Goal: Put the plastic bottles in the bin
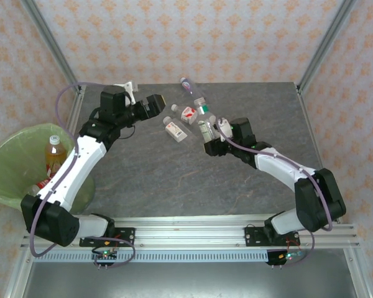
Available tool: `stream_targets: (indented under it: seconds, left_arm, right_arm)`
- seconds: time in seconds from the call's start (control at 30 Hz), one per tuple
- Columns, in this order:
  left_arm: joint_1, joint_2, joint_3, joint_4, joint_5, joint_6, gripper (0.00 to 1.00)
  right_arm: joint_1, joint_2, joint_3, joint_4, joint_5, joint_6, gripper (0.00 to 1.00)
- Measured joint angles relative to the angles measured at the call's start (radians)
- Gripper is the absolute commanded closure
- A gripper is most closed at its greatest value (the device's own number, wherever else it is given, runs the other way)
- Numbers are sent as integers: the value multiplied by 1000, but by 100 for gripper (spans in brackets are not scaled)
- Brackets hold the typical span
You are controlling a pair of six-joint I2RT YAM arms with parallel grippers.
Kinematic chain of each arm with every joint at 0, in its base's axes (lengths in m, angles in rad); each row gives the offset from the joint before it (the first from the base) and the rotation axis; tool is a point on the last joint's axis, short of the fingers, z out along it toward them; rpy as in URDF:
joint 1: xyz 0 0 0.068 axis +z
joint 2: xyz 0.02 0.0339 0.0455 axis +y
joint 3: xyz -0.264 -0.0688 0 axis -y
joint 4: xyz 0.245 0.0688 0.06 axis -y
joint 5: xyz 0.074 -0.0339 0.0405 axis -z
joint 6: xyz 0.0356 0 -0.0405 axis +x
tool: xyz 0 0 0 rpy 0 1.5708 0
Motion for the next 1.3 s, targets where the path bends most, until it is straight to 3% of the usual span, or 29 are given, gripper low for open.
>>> stream_targets:
  seconds: [0.6,1.2,1.3]
  left_arm:
    - [-156,211,116,26,-3,2,1]
    - [-191,269,182,19,-109,36,28]
    - [-190,287,201,8,-114,47,37]
  right_arm:
    - [156,21,33,86,-10,96,100]
    - [199,42,35,218,-78,163,100]
    - [205,49,35,218,-90,163,100]
